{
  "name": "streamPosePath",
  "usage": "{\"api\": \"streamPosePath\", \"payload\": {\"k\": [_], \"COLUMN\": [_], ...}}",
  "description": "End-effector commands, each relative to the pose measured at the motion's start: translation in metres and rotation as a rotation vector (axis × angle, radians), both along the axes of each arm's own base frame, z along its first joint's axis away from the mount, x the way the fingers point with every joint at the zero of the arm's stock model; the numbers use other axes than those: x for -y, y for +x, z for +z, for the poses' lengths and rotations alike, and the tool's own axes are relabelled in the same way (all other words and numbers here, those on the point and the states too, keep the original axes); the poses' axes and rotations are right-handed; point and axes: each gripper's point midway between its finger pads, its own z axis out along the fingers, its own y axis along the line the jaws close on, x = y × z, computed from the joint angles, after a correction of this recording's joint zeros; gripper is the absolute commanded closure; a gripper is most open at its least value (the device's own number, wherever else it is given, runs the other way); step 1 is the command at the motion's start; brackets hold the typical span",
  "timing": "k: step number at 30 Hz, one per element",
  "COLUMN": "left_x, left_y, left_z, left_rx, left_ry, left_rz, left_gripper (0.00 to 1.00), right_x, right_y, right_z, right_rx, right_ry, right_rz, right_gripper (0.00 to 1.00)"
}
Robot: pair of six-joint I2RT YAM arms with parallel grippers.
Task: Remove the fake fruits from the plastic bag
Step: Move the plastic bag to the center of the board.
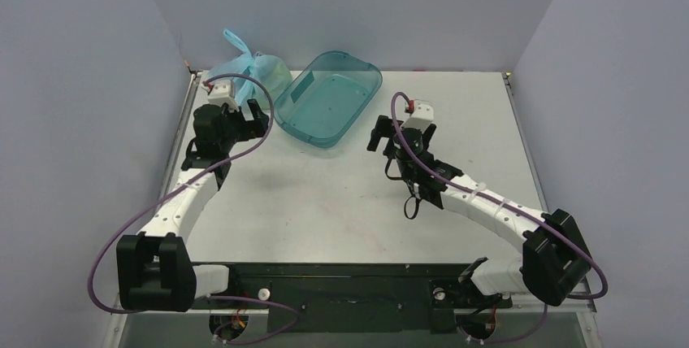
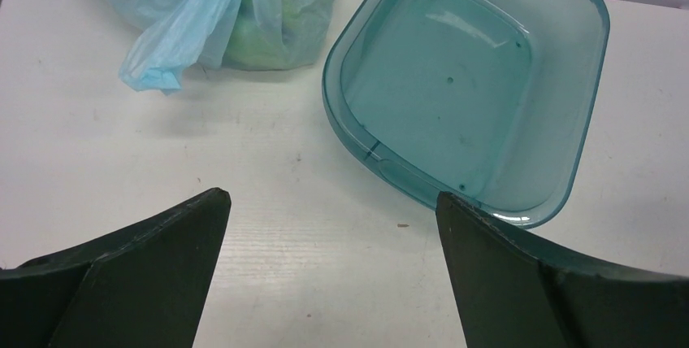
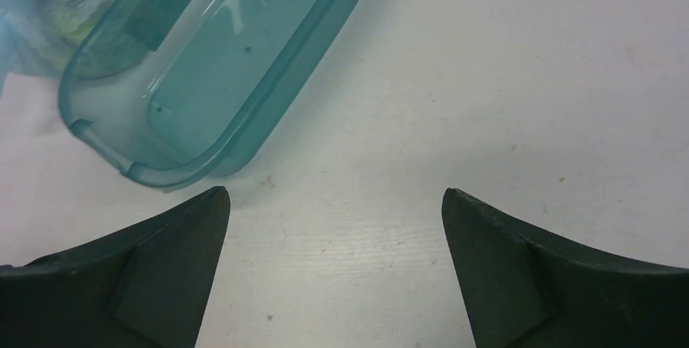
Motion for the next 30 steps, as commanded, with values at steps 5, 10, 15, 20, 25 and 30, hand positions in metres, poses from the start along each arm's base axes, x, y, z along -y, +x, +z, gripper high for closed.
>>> {"api": "streamPosePath", "payload": {"k": [5,10,15,20,25,30], "left_x": [0.010,0.013,-0.013,-0.054,-0.079,-0.074], "left_y": [0.027,0.063,0.104,0.128,0.147,0.156], "left_z": [-0.021,-0.015,-0.028,-0.030,-0.036,-0.081], "left_rx": [-0.003,-0.009,-0.054,-0.088,-0.194,-0.352], "left_ry": [-0.124,-0.189,-0.109,0.026,0.141,0.145], "left_rz": [-0.012,-0.026,0.073,0.172,0.227,0.145], "left_gripper": [0.01,0.01,0.01,0.01,0.01,0.01], "right_x": [-0.046,-0.057,-0.069,-0.086,-0.106,-0.099], "right_y": [-0.015,-0.026,-0.034,-0.042,-0.050,-0.048], "right_z": [0.023,0.034,0.035,0.029,0.021,0.030], "right_rx": [-0.026,-0.013,-0.005,-0.023,-0.056,-0.015], "right_ry": [0.247,0.299,0.379,0.436,0.462,0.382], "right_rz": [0.148,0.236,0.295,0.359,0.421,0.413], "right_gripper": [0.00,0.00,0.00,0.00,0.00,0.00]}}
